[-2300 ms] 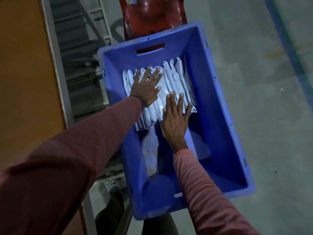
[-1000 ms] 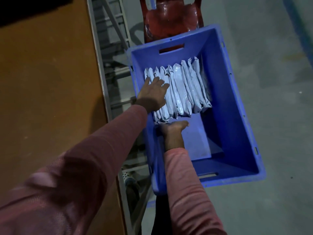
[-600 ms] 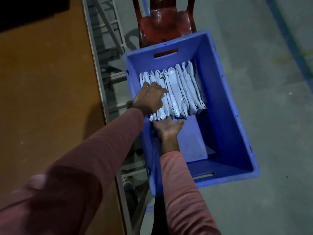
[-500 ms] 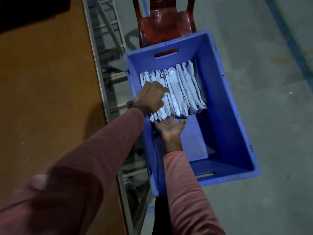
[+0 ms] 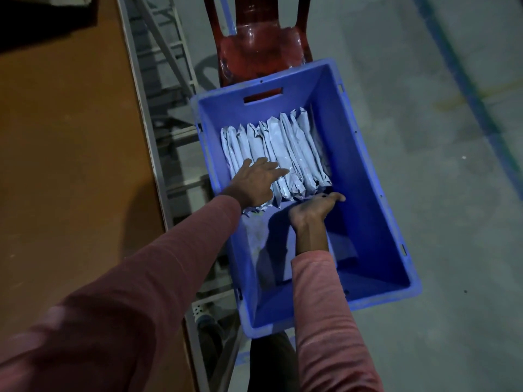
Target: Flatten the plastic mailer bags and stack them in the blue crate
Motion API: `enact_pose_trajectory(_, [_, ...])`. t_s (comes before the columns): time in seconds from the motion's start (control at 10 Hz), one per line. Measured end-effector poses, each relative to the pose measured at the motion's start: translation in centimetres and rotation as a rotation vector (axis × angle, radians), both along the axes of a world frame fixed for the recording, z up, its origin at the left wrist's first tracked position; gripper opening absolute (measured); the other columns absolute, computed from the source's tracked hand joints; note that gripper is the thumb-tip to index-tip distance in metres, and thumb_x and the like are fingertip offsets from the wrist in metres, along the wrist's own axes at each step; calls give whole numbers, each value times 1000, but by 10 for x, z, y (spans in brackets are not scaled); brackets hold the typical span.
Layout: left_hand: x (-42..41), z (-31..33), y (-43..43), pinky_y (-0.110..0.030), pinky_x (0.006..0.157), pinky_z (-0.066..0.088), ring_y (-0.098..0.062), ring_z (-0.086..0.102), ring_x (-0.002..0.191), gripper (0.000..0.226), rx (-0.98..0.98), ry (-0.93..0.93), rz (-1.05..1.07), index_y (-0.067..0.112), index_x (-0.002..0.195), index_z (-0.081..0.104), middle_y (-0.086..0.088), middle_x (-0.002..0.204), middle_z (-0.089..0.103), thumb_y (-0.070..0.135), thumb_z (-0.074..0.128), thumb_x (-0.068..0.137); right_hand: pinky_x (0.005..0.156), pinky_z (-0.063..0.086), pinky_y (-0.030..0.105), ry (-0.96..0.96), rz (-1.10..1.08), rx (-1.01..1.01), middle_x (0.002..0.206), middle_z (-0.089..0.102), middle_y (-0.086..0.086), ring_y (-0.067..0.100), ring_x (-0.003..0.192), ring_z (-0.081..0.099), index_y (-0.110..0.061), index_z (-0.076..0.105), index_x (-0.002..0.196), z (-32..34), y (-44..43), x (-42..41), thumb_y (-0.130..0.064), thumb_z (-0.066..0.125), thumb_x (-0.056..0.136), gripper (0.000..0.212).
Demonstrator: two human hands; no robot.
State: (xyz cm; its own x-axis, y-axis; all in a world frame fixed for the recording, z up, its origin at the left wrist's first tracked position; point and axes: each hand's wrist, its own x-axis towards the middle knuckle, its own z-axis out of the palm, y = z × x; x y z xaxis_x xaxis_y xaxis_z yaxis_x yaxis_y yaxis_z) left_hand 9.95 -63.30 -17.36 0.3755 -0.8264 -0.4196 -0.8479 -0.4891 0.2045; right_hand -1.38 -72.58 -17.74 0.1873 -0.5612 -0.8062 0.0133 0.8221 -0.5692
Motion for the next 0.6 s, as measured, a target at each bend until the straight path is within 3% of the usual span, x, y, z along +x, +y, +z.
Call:
enact_pose_trajectory(0.1, [-4,-1,-5,-51,118,27,-29,29,151,76,-41,21,33,27,160,36,-6,164,37,12,57,89,123,12,36,-80,110,-8,171,7,-6,23,158,5,-24,10,164,6,-13,-3,-53,12,110,62])
enact_pose_trajectory(0.2, [-10,3,-8,-50,119,26,-29,29,150,76,-20,14,48,22,161,33,-8,163,37,13,59,89,121,29,48,-40,16,41,145,57,-1,22,135,51,-27,54,143,-6,-22,-2,-70,16,101,71])
enact_pose_trajectory(0.3, [-18,6,-5,-52,119,25,-29,29,150,76,37,7,71,20,161,31,-8,163,37,21,60,90,100,47,40,-70,46,26,126,64,-2,22,113,63,-24,60,130,-6,-22,-6,-70,15,102,71])
enact_pose_trajectory(0.4, [-31,18,5,-57,122,20,-32,29,149,70,96,-66,128,18,157,36,-9,158,41,34,60,93,69,55,31,13,81,-11,98,69,1,16,73,72,-22,64,107,-3,-15,-12,-75,22,99,67])
enact_pose_trajectory(0.5, [-54,50,21,-60,122,16,-36,38,142,58,57,-249,205,13,141,52,-12,141,55,42,61,91,96,57,43,3,191,-152,135,65,5,22,115,69,-25,62,135,-12,2,-19,-100,39,70,102])
enact_pose_trajectory(0.6, [-74,79,46,-61,125,5,-39,27,151,63,-32,-348,317,10,141,52,-18,151,48,40,64,88,126,22,46,71,439,-431,166,31,0,22,153,27,-26,46,153,27,37,-20,-86,37,86,90])
